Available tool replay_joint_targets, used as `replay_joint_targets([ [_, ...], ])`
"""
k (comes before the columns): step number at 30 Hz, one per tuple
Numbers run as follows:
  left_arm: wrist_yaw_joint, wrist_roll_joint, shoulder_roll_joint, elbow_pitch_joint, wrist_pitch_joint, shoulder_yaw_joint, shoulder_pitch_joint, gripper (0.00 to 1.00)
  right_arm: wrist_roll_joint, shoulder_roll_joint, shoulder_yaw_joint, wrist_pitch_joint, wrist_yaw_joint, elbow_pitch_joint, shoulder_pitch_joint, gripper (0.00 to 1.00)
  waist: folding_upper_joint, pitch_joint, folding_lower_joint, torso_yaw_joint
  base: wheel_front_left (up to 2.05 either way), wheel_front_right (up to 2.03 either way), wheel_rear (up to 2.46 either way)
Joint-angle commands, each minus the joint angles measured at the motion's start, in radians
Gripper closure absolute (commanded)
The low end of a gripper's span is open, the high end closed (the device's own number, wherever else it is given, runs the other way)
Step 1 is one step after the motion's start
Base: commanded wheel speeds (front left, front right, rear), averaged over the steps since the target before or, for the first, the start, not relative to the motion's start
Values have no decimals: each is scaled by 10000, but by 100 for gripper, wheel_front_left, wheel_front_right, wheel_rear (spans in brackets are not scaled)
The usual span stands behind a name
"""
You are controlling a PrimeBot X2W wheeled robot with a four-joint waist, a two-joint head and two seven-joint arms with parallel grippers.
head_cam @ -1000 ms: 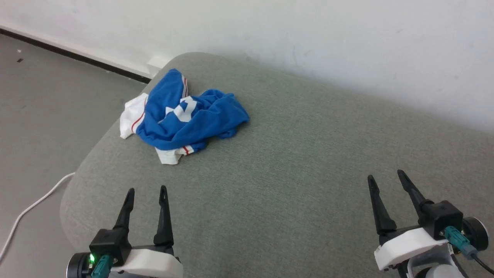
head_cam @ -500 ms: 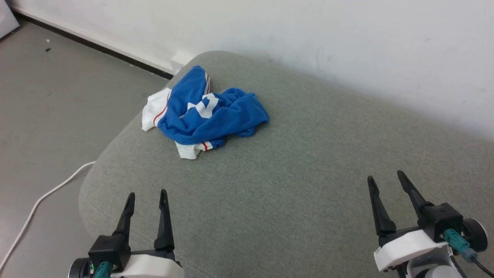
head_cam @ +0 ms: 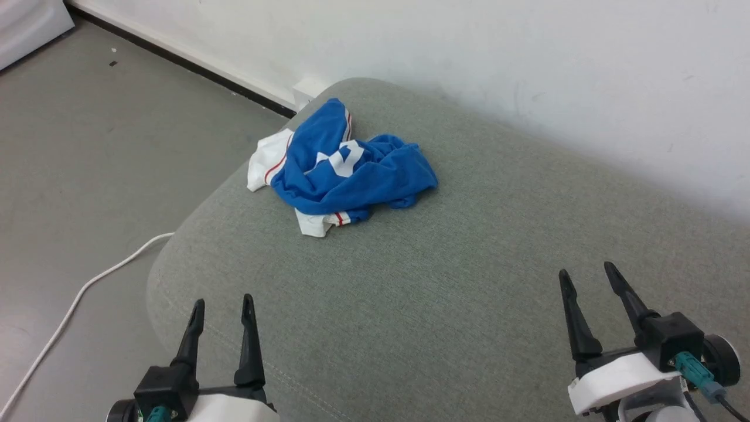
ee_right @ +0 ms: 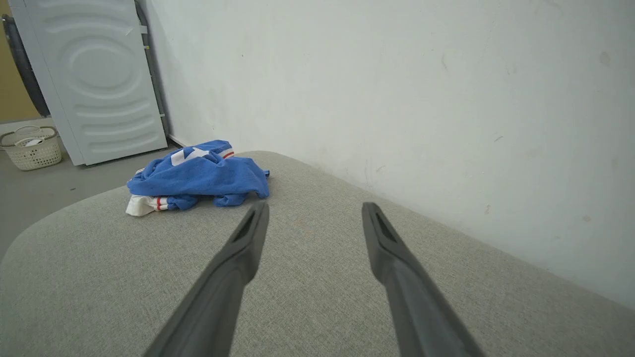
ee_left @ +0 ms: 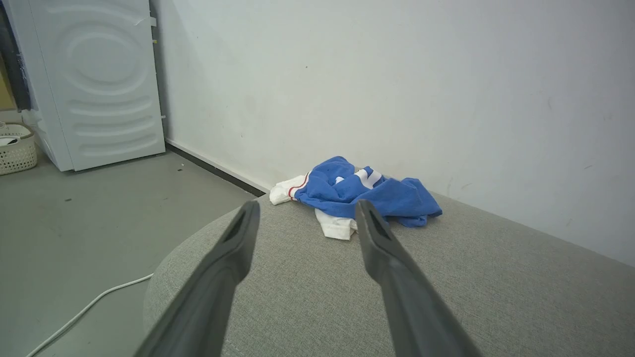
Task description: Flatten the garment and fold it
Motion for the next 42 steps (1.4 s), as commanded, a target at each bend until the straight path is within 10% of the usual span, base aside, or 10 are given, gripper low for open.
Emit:
replay_joint_targets([
  [1,30,-23,-51,41,-47,-8,121,0,20,30,-39,-69,-21,17,101,0,-1,-28,0,6,0,0,0],
  [13,-302,-602,-38,104,-14,-55,-336,0,-100,30,-118,99,-21,-201,15,0,-1,251,0,-120,0,0,0],
  [24,-912,-892,1390,-927,3364,245,-4874,0,-998,-41,-230,1245,-21,-2016,-443,0,-1,1808,0,-643,0,0,0],
  [42,-1570,-2028,2697,3319,6863,522,-9355,0,-743,-1283,143,2897,-21,-4870,-1648,0,-1,4816,0,-2140,0,0,0],
])
